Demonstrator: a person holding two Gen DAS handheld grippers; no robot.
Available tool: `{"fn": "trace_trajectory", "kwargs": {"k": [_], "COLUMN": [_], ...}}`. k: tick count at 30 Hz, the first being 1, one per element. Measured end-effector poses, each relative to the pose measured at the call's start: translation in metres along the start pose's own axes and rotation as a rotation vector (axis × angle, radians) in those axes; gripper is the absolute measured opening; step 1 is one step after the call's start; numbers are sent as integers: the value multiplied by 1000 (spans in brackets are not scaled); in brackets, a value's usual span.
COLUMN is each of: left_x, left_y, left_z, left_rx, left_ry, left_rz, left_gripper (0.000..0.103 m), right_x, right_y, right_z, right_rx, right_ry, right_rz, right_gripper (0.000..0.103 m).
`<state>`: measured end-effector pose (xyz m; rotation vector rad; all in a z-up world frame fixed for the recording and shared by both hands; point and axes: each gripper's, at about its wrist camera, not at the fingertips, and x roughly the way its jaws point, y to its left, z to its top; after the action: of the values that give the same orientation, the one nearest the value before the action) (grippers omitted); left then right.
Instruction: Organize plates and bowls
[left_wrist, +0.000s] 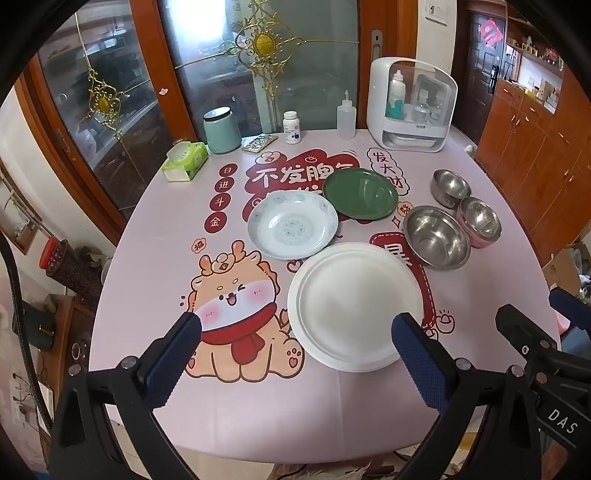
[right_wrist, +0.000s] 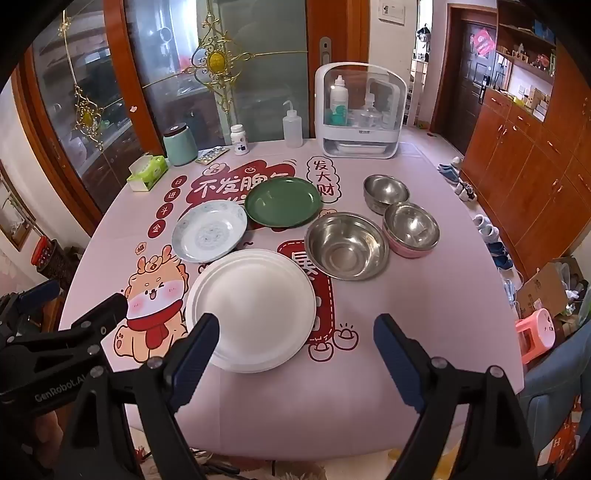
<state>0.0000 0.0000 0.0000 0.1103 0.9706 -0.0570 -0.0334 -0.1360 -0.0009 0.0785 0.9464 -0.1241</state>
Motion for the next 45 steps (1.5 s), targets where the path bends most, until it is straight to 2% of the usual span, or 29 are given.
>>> {"fn": "trace_trajectory", "kwargs": {"k": [15, 45], "left_x": [0, -16], "left_y": [0, 2], "left_z": [0, 4], "left_rx": [0, -9], "left_ry": [6, -46], "left_rz": [-3, -27], "left_gripper": [102, 102], "right_x": [1, -1], "right_y": [-1, 1], "right_z": [-1, 0], "right_rx": [2, 2], "right_ry": [6, 7], "right_rz": [3, 3], "right_gripper": [86, 86]}}
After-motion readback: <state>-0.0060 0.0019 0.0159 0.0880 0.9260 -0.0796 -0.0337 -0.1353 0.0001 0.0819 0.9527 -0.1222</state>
